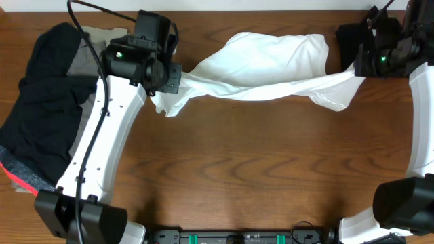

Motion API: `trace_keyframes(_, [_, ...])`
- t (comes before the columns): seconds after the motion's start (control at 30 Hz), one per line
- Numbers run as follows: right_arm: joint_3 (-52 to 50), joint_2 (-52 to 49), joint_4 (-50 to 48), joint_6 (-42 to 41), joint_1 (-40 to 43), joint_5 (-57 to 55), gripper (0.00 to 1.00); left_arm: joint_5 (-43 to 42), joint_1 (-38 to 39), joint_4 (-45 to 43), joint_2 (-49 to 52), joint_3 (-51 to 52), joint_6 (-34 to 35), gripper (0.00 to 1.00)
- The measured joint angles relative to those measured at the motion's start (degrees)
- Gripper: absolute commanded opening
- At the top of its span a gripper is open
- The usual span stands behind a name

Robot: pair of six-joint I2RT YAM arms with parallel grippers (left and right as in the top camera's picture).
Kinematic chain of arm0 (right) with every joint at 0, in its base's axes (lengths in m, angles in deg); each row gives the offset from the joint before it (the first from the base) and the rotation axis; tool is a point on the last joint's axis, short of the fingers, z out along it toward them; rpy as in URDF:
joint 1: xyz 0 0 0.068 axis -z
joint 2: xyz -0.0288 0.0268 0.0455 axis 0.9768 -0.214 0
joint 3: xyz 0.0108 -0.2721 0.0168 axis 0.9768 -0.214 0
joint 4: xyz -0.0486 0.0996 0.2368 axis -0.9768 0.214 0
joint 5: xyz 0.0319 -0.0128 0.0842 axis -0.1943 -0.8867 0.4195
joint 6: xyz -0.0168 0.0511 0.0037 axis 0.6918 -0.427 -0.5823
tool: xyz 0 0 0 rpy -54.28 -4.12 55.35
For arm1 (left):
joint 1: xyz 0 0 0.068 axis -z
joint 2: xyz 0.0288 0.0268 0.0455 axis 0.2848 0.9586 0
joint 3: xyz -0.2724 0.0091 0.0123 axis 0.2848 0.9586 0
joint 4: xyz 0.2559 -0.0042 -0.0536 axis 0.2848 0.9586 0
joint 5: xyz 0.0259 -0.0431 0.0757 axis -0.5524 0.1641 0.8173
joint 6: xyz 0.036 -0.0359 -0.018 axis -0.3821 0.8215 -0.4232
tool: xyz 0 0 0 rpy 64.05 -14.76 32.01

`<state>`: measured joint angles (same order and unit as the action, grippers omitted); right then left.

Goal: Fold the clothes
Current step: 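Lower the stretched T-shirt onto the table with both grippers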

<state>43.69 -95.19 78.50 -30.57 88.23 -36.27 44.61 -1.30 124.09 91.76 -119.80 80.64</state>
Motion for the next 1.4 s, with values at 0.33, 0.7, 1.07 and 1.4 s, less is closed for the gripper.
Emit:
trace_keyframes(0.33, [0.0,8.3,16.3,0.1,0.0,-2.4,0.01,-1.7,4.4,8.9,-2.6,0.2,3.6,0.06])
trace_keyframes(0.7, [-6.2,9.1,19.3,0.1,0.0,-6.3,0.01,-3.6,5.2,10.2,-2.6,8.5,5.0,0.49])
trace_keyframes(1.07, [-15.0,9.0,17.2,-0.5,0.0,-7.6,0.26,-3.7,5.2,8.1,-2.6,11.0,5.0,0.49])
trace_keyframes(1.4, [-17.9,9.0,17.0,-0.7,0.1,-8.0,0.69,-3.7,5.2,4.6,-2.6,11.0,5.0,0.49])
